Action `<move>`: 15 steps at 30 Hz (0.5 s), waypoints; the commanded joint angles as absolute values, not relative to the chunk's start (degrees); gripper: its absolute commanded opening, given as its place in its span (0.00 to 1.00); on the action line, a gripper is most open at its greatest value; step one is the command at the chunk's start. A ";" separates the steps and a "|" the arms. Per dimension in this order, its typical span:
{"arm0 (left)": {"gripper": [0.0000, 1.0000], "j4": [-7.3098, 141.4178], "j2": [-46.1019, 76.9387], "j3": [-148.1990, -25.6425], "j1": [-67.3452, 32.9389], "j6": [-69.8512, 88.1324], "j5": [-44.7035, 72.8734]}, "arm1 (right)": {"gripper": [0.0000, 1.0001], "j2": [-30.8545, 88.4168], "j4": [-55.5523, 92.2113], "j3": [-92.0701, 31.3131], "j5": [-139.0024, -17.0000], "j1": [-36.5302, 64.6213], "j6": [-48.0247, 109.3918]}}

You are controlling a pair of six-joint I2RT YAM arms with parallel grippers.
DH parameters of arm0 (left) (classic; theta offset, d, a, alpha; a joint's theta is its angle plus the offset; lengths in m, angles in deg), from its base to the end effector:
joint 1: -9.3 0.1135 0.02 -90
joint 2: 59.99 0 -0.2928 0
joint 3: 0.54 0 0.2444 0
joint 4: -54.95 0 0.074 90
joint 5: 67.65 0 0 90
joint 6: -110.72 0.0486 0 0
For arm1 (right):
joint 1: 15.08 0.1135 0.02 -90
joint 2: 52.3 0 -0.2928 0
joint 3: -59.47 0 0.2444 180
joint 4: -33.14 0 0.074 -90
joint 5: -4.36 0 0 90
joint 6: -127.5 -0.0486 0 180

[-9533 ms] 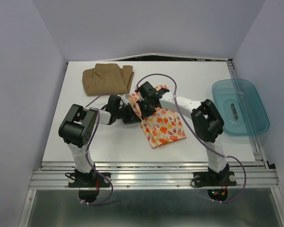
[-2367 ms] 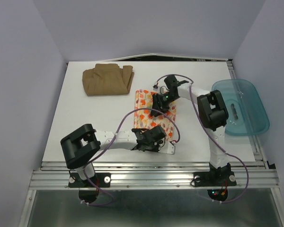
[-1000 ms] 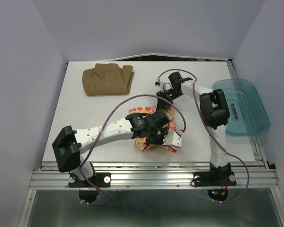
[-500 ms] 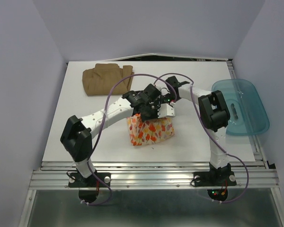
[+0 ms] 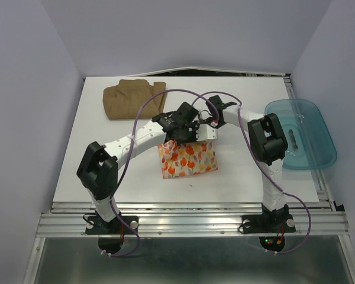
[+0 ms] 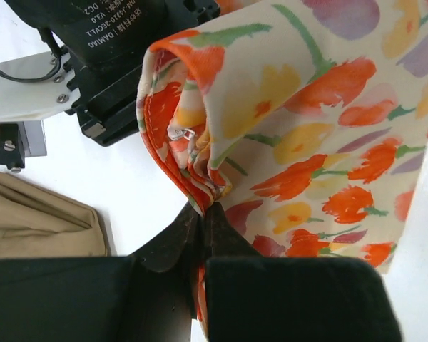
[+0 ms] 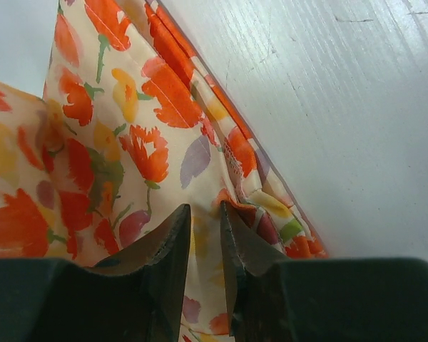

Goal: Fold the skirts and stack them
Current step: Fold the skirt

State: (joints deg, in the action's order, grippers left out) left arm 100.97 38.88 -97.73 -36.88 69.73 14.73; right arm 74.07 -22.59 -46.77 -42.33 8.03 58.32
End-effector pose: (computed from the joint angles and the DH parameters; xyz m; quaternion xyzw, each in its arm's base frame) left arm 0.2665 -0.2871 0.3053 0.7033 0.6098 -0.0531 0.3614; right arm 0.4006 0.2072 0.1591 -0.3871 0.8384 0.3684 0.1071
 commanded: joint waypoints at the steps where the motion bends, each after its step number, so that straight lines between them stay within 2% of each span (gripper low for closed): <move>1: 0.00 93.78 38.54 -93.33 -36.58 72.66 16.80 | 0.29 76.28 -23.26 -44.57 -49.43 9.26 60.70; 15: 0.00 79.72 41.26 -83.23 -34.91 72.23 21.03 | 0.30 77.43 -24.58 -45.54 -50.75 9.26 60.88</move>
